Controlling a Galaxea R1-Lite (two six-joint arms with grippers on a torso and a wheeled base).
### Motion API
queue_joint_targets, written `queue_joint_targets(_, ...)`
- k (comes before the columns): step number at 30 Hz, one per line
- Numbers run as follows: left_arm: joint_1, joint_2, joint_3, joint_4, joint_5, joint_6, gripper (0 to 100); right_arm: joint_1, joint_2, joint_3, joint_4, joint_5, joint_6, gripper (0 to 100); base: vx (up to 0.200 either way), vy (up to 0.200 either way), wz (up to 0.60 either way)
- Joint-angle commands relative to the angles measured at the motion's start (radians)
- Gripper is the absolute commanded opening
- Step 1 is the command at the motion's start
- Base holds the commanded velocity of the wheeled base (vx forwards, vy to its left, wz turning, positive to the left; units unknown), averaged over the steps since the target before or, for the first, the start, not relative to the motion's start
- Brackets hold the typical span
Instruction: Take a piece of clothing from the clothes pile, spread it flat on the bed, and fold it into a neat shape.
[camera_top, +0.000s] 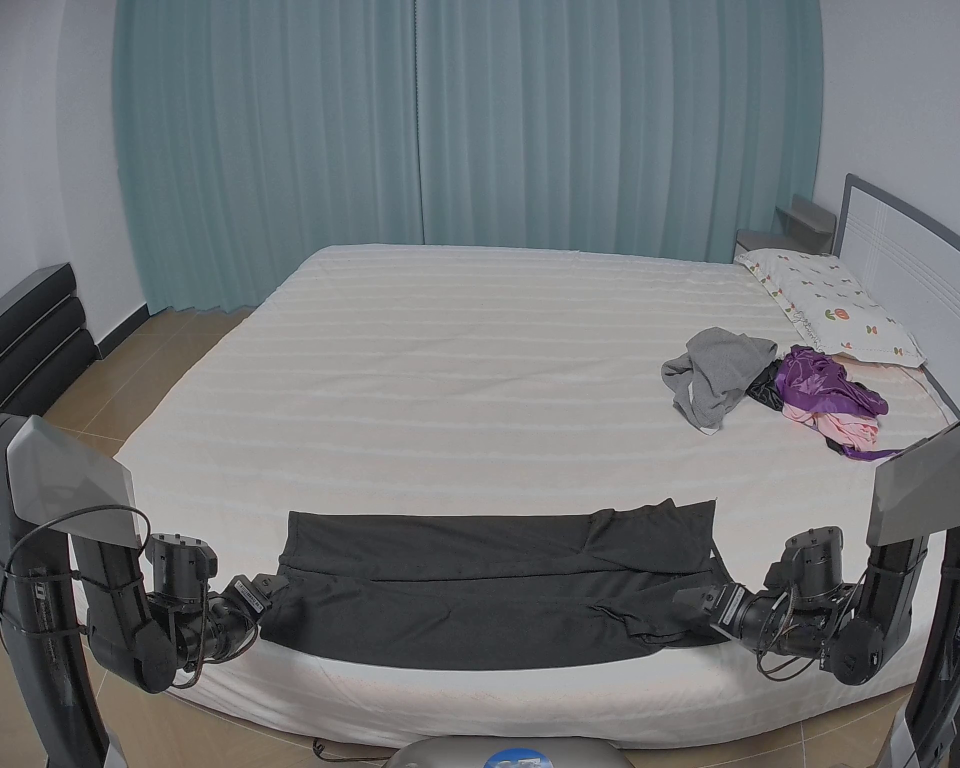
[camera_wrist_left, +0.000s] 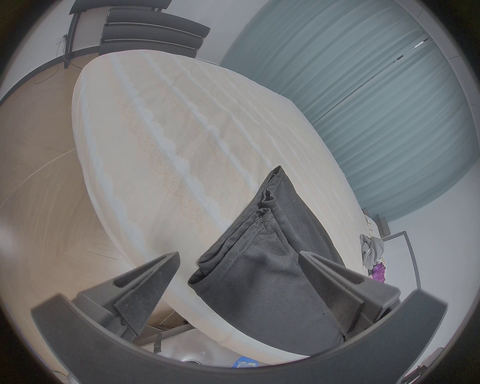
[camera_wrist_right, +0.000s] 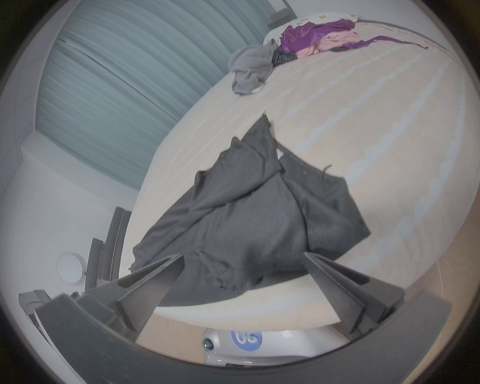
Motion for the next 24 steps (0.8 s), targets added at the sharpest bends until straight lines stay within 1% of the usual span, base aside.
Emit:
queue_joint_targets(1, 0.0, 0.001, 0.0, -0.001, 0.0, 0.0, 100, -0.056, -0.084, -0.023, 0.006, 0.003, -0.007, 100, 0.0, 0.0, 0.0)
queue_joint_targets(3, 0.0, 0.0, 0.0, -0.001, 0.0, 0.0, 100, -0.065, -0.101, -0.027, 0.006, 0.005, -0.007, 100, 0.0, 0.0, 0.0)
queue_joint_targets(6, 0.0, 0.0, -0.001, -0.001, 0.0, -0.002, 100, -0.065, -0.102, -0.04, -0.004, 0.029, 0.003, 100, 0.0, 0.0, 0.0)
queue_joint_targets(9, 0.0, 0.0, -0.001, -0.002, 0.0, -0.002, 100, -0.033, -0.056, -0.059, -0.004, 0.068, 0.016, 100, 0.0, 0.0, 0.0)
queue_joint_targets(10, 0.0, 0.0, -0.001, -0.002, 0.0, -0.003, 100, -0.01, -0.023, -0.081, -0.006, 0.077, 0.029, 100, 0.0, 0.0, 0.0)
queue_joint_targets(14, 0.0, -0.005, -0.003, -0.002, -0.001, -0.005, 100, 0.039, 0.068, -0.128, -0.008, 0.074, 0.05, 100, 0.0, 0.0, 0.0)
queue_joint_targets(19, 0.002, -0.005, -0.006, -0.002, -0.001, -0.007, 100, 0.042, 0.085, -0.112, 0.012, 0.081, 0.041, 100, 0.0, 0.0, 0.0)
queue_joint_targets(24, 0.002, -0.006, -0.006, -0.002, -0.001, -0.008, 100, 0.039, 0.105, -0.096, 0.022, 0.081, -0.007, 100, 0.0, 0.0, 0.0)
